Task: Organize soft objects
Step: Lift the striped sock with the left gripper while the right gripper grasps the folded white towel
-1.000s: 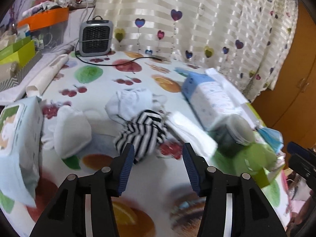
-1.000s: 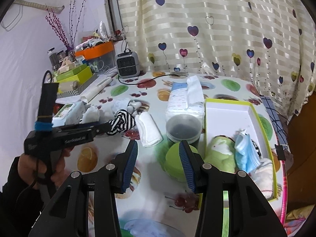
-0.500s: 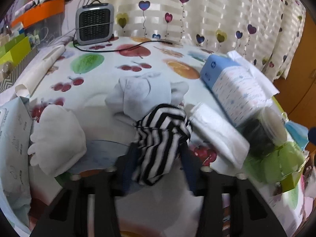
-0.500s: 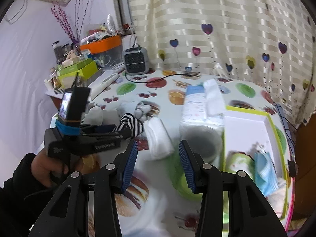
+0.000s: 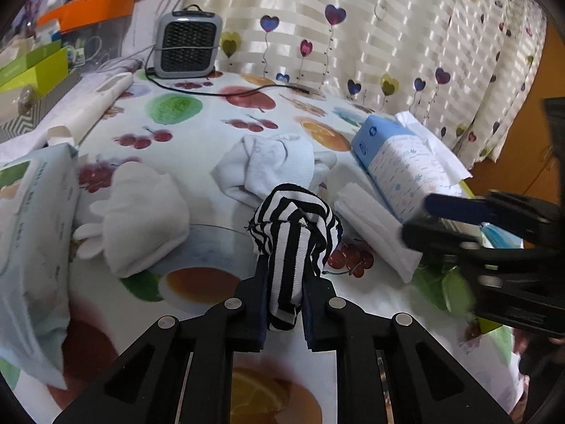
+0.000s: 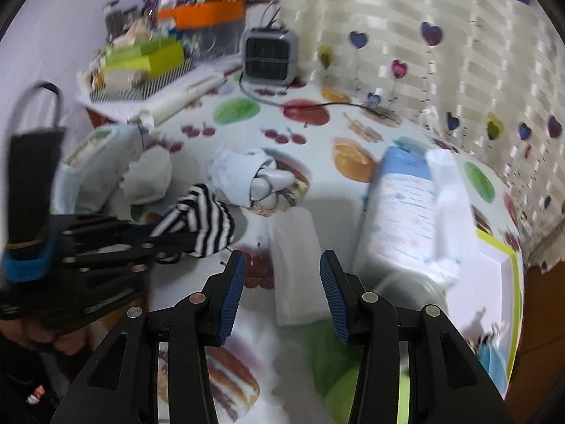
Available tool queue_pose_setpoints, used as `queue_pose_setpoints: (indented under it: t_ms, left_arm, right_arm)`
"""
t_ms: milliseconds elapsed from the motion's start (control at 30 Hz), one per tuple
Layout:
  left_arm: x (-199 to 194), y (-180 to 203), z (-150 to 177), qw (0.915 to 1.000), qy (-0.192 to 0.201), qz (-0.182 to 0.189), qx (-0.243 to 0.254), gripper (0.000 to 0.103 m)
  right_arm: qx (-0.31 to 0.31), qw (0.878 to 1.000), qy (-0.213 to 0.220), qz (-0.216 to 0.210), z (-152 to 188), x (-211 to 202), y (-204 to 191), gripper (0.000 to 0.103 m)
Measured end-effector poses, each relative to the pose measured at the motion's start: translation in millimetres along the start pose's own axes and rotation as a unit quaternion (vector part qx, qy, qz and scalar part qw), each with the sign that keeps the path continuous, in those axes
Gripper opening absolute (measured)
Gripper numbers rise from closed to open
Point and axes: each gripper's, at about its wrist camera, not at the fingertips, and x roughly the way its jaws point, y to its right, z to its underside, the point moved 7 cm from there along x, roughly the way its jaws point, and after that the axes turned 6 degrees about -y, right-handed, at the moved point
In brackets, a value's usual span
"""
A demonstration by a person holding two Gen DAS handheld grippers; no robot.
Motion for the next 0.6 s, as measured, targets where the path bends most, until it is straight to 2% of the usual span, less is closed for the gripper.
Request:
queue_pose_setpoints:
  t_ms: [267,467,600]
  left_arm:
    - [-11,-8,2,0.9997,0.009,0.015,-0.015,0.014]
    - [-14,-10,2,0.9995,0.013,0.02,-0.02,0.014]
    - [-15,-9,3,0.9995,0.015,0.02,-0.019,0.014]
  right_arm:
    - [-0.042,0.996,-0.072,0.033,-6,42,1,0.045]
    - [-0.048,0.992,-0.102,0.05,-8,60,4,0.045]
    - [-0.032,0.993,-0.106,0.041,-8,63,8,0.045]
